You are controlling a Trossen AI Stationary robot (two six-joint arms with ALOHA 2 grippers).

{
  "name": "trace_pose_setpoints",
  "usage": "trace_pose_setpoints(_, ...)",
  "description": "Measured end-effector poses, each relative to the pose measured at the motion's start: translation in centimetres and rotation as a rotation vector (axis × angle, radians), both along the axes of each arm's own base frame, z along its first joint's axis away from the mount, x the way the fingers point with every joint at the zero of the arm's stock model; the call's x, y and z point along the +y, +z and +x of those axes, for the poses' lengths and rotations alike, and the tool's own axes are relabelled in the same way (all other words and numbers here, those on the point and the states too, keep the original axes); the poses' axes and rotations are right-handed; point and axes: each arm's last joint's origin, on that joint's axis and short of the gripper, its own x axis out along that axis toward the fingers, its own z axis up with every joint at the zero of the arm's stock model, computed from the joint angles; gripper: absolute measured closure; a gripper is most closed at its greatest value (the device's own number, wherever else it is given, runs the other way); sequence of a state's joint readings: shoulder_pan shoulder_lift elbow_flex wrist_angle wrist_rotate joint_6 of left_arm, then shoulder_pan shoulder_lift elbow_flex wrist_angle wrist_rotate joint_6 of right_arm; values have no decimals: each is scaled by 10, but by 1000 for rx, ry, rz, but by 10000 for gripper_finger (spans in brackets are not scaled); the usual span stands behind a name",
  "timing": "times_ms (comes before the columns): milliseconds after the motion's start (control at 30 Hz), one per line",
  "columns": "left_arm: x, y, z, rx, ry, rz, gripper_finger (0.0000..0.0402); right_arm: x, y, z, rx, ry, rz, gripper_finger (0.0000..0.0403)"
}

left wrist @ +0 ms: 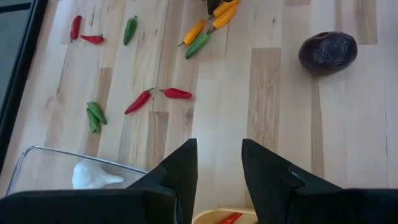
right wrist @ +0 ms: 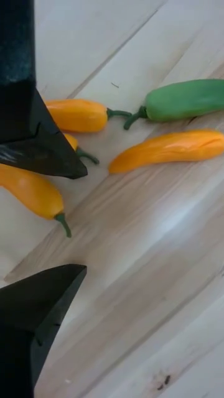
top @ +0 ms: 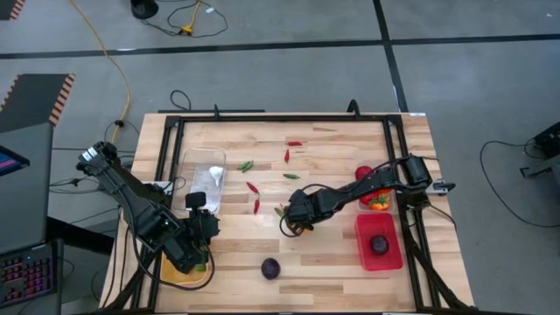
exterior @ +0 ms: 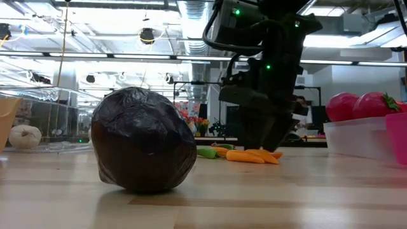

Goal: Sort produce into baskets
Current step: Put the yellow chili pepper into the yellow bin

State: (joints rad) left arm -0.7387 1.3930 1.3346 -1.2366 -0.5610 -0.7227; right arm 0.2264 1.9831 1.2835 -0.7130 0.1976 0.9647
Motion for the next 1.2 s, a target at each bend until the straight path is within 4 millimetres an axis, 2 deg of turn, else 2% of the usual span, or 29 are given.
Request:
trace_pose_setpoints(400,0,0,0,0,-1,-2,288,11,0,-3,-2,-1,15,142)
trace_pose_setpoints(900,0,0,0,0,-1,-2,288,14,4,0,-17,55,31,289)
trace_pose_setpoints(1200,0,0,0,2,-4,-1,288,19,33,15,-106,138,39,317)
